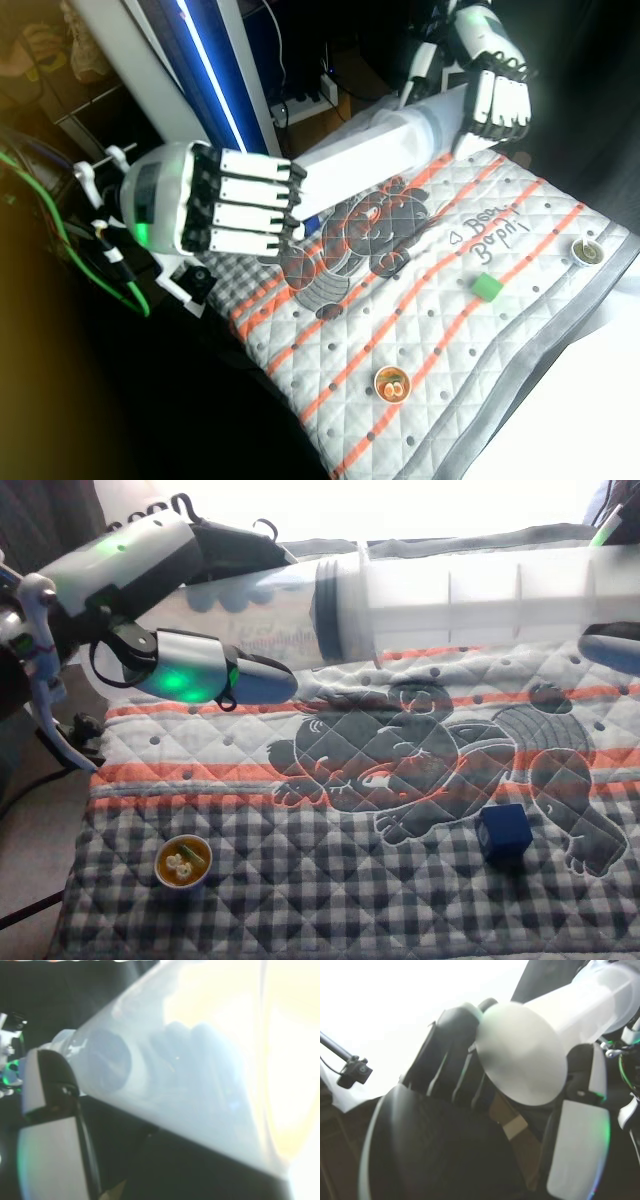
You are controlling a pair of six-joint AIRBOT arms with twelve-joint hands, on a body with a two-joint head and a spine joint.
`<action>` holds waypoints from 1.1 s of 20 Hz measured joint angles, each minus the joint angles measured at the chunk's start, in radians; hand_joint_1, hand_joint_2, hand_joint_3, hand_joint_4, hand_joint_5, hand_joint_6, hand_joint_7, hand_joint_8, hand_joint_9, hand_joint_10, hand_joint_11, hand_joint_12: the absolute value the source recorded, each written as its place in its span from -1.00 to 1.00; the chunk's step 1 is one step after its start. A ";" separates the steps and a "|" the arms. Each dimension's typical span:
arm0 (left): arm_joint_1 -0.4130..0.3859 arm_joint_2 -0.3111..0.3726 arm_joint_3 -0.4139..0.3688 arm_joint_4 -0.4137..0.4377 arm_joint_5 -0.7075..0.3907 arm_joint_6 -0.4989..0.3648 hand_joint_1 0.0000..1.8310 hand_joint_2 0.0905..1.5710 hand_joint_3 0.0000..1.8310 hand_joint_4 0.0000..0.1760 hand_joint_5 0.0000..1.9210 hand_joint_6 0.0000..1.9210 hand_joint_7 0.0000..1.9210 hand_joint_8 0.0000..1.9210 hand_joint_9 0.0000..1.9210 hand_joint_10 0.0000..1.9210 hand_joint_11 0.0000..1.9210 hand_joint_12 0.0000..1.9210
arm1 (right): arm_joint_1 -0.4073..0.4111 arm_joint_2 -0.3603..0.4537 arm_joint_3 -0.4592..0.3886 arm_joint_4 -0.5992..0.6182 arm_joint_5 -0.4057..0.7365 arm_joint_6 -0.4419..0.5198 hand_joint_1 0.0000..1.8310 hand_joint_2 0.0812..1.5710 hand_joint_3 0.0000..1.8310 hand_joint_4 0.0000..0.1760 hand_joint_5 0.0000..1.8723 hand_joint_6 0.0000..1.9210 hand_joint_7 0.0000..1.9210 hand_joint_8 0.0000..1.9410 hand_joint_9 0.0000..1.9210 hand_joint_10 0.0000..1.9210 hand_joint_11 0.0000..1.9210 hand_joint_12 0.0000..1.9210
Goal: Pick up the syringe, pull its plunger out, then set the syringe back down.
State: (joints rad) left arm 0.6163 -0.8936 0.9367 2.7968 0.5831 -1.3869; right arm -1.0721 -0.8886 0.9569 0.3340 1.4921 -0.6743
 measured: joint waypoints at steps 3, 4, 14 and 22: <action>0.000 0.000 0.000 -0.004 0.003 -0.002 0.30 0.57 -1.00 -1.00 -0.13 0.14 -0.34 0.72 -0.49 0.58 -0.63 1.00 | 0.000 0.000 0.002 0.005 0.000 -0.001 0.00 0.35 -1.00 -1.00 -0.66 -0.13 -0.47 -0.16 -0.45 0.08 -0.48 0.56; 0.000 0.000 0.000 -0.005 0.003 -0.002 0.30 0.57 -1.00 -1.00 -0.12 0.12 -0.35 0.73 -0.52 0.60 -0.62 1.00 | -0.001 0.000 0.002 0.005 0.000 -0.003 -0.19 0.05 -1.00 -0.16 -0.93 -0.83 -0.87 -0.74 -0.86 -0.48 -0.85 0.52; 0.004 -0.039 0.053 -0.050 -0.024 -0.009 0.31 0.52 -1.00 -1.00 -0.06 0.23 -0.30 0.45 -0.51 0.28 -0.72 0.91 | -0.005 0.011 0.007 0.091 0.028 -0.036 -0.43 -0.23 -1.00 0.29 -1.00 -1.00 -1.00 -1.00 -1.00 -1.00 -1.00 0.25; 0.000 -0.241 0.212 -0.018 -0.348 -0.006 0.35 0.42 -1.00 -1.00 0.12 -0.12 -0.17 0.32 -0.34 0.22 -0.46 0.71 | -0.005 0.011 0.007 0.097 0.029 -0.036 -0.32 -0.09 -1.00 -0.17 -0.92 -0.99 -1.00 -1.00 -1.00 -1.00 -1.00 -0.16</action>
State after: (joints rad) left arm 0.6159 -1.1347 1.1492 2.7789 0.2356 -1.3926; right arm -1.0767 -0.8772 0.9638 0.4305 1.5215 -0.7105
